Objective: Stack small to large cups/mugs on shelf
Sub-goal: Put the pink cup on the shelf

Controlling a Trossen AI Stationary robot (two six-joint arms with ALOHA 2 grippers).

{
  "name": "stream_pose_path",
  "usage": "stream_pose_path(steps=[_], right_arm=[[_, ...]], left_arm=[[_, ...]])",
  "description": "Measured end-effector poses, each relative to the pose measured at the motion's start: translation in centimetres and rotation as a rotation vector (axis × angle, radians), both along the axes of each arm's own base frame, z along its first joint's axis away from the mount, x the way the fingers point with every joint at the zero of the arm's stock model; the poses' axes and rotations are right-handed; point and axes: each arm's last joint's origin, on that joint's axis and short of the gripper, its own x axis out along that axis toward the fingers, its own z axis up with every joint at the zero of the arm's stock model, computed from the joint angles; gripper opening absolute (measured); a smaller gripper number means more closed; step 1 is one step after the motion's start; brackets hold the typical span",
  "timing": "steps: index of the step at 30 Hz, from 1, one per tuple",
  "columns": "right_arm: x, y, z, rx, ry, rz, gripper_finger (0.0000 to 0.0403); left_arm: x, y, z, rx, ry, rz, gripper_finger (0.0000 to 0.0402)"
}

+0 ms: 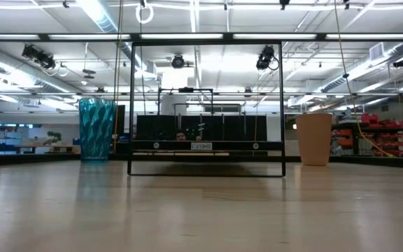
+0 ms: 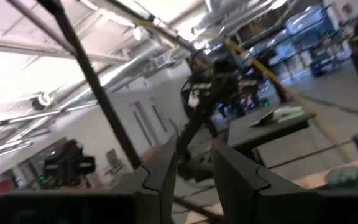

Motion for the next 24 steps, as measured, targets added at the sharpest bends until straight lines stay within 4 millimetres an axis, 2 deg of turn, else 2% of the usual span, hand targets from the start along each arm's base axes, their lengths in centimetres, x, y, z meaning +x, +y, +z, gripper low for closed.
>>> stream_pose_path(steps=[6, 13, 18, 24], right_arm=[[0.3, 2.4, 0.0, 0.024, 0.016, 0.075, 0.0109], [0.9, 5.4, -0.4, 0.044, 0.058, 0.160, 0.0109], [1.2, 7.2, -1.4, 0.074, 0.151, 0.154, 0.0109], [1.3, 8.7, -1.9, 0.103, 0.215, 0.129, 0.0109]], left_arm=[[0.6, 0.5, -1.0, -0.045, -0.025, -0.069, 0.0015], [2.1, 1.4, -3.3, -0.101, -0.020, -0.160, 0.0016], [4.4, 2.3, -6.5, -0.197, 0.028, -0.235, 0.0013], [7.3, 2.0, -10.4, -0.276, 0.106, -0.337, 0.0024]])
